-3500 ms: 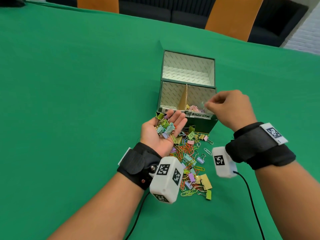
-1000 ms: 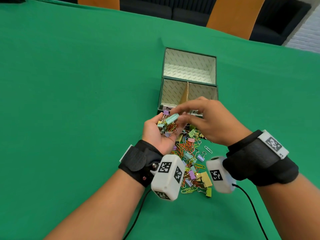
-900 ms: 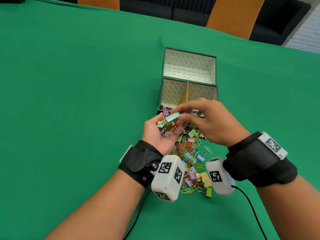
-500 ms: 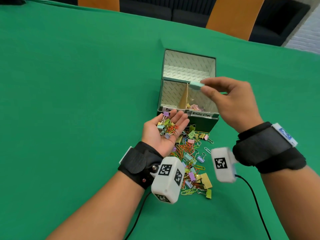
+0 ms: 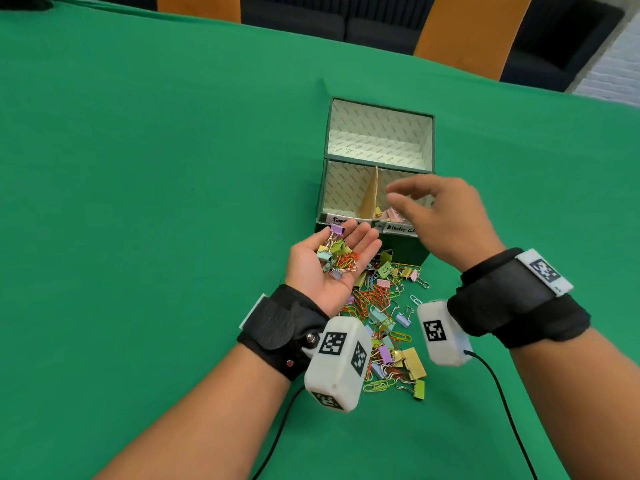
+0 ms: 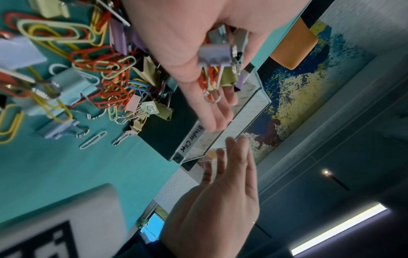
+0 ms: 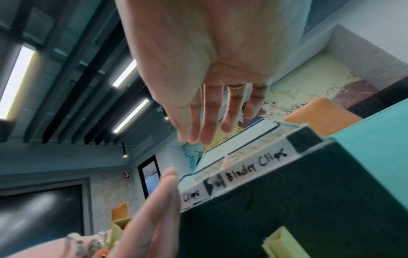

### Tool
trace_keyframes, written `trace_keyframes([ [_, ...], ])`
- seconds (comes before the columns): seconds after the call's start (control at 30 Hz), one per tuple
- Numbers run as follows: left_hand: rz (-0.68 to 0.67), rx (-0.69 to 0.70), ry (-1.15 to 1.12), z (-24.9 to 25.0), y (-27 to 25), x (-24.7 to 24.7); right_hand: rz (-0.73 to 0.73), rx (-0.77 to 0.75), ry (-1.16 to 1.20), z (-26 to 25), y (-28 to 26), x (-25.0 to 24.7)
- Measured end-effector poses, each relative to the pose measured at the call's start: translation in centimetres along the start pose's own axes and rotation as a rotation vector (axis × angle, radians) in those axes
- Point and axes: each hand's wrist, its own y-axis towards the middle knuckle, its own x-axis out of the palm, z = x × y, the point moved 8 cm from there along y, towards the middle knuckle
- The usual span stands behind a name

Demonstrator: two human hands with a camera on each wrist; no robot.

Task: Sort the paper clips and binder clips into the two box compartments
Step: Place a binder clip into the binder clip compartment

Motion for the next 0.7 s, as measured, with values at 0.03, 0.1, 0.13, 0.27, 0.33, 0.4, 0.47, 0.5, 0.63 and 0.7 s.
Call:
trace_keyframes([
  [0.03, 0.005, 0.003, 0.017, 0.0, 0.0, 0.0, -0.038, -0.029, 0.019, -0.7, -0.1, 0.3],
  [0.1, 0.012, 0.013, 0.051, 0.0, -0.1, 0.2, -0.140, -0.075, 0.020, -2.0, -0.3, 1.3],
  [0.13, 0.011, 0.018, 0.062, 0.0, -0.2, 0.3, -0.193, -0.095, 0.006, -2.5, -0.4, 1.9],
  [0.27, 0.049, 0.035, 0.067, 0.1, -0.3, 0.2, -0.381, -0.139, -0.005, -3.5, -1.2, 3.9],
  [0.33, 0.063, 0.038, 0.083, 0.2, -0.3, 0.1, -0.414, -0.166, -0.020, -3.8, -1.5, 4.4],
  [0.4, 0.071, 0.038, 0.082, 0.1, -0.3, 0.0, -0.416, -0.186, -0.041, -3.9, -1.6, 4.7],
  [0.47, 0.066, 0.037, 0.068, 0.0, -0.3, 0.0, -0.401, -0.187, -0.044, -3.9, -1.6, 4.8],
  [0.5, 0.059, 0.039, 0.063, 0.0, -0.3, 0.1, -0.392, -0.183, -0.038, -3.9, -1.6, 4.7],
  [0.63, 0.029, 0.046, 0.011, 0.2, -0.4, 0.3, -0.352, -0.167, 0.036, -3.8, -1.4, 3.9],
  [0.7, 0.020, 0.045, -0.006, 0.2, -0.4, 0.4, -0.340, -0.166, 0.069, -3.7, -1.3, 3.6],
])
